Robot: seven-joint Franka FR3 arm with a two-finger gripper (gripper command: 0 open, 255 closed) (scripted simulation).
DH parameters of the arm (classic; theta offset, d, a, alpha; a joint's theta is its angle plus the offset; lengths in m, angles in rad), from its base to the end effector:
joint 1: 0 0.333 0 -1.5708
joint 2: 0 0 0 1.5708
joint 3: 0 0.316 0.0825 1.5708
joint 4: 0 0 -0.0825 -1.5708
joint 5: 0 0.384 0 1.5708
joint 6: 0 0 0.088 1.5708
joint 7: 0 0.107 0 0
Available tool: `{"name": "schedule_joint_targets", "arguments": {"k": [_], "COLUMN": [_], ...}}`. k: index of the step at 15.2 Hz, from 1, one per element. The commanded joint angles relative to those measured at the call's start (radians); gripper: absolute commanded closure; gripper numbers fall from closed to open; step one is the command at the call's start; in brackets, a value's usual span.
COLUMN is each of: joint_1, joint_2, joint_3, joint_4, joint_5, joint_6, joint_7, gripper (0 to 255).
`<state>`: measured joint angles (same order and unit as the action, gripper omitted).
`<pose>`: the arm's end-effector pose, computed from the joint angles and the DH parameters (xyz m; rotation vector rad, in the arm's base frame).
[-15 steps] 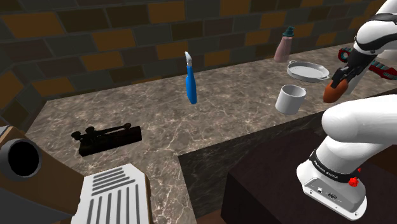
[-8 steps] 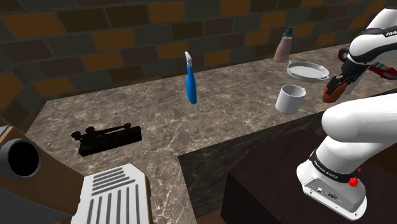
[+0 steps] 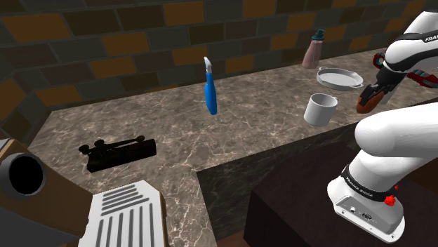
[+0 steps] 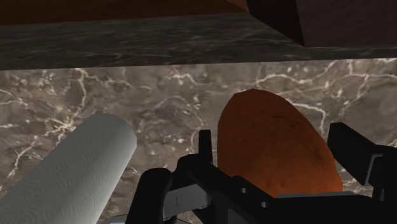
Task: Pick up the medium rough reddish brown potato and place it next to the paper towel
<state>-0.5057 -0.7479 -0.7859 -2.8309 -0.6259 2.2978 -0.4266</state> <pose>0.1188 -0.3215 0.3556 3.0062 -0.5073 0.1733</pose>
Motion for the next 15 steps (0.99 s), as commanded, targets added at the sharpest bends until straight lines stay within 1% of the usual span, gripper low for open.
{"name": "schedule_joint_targets", "arguments": {"k": [1,5,8,9,15], "joint_1": [-0.001,0.0,-0.015,-0.017,-0.018], "joint_2": [0.001,0.003,-0.094,-0.114,-0.114], "joint_3": [-0.001,-0.001,0.071,0.088,0.089], "joint_4": [-0.003,-0.004,0.04,0.054,0.054], "joint_5": [0.0,0.0,0.045,0.057,0.058], "joint_6": [-0.003,-0.001,-0.144,-0.178,-0.178], "joint_7": [-0.001,0.001,-0.009,-0.012,-0.012], "gripper": [0,0,0,0,0]}}
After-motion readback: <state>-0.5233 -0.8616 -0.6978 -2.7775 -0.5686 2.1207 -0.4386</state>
